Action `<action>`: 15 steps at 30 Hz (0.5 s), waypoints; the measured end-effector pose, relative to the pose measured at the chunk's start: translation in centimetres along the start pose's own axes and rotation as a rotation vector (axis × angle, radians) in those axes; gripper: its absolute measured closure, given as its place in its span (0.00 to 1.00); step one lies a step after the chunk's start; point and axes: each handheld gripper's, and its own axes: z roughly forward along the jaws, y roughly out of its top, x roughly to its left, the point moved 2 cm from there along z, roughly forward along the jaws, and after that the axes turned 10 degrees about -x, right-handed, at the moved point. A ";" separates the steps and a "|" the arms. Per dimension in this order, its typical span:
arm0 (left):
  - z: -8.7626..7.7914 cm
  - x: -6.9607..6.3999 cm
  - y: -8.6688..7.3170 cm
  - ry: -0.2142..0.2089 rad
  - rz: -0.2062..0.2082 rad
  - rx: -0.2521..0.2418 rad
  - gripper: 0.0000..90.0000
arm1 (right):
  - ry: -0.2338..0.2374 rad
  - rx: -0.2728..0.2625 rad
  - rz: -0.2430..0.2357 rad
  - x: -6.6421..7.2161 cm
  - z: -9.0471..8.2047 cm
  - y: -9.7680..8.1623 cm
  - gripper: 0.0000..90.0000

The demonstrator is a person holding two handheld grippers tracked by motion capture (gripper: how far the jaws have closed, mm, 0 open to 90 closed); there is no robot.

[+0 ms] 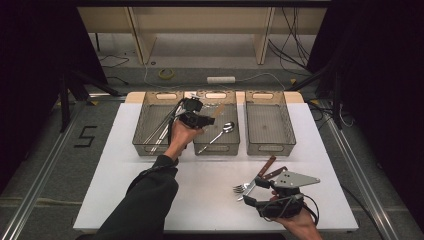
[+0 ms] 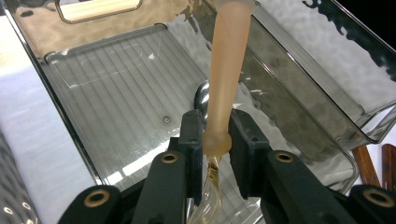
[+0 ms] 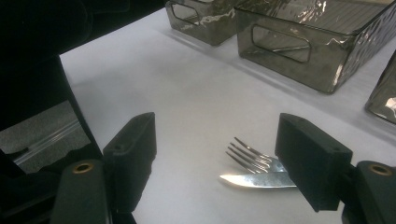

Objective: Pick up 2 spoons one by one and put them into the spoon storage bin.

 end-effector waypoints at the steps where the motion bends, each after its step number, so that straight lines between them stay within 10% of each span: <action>1: 0.0 0.0 0.0 -0.003 0.001 0.005 0.83 | 0.000 -0.001 0.001 0.0 0.0 0.0 0.34; 15: 0.8 -0.4 -0.2 0.019 -0.010 0.039 0.72 | 0.001 0.006 0.000 0.0 0.1 0.0 0.34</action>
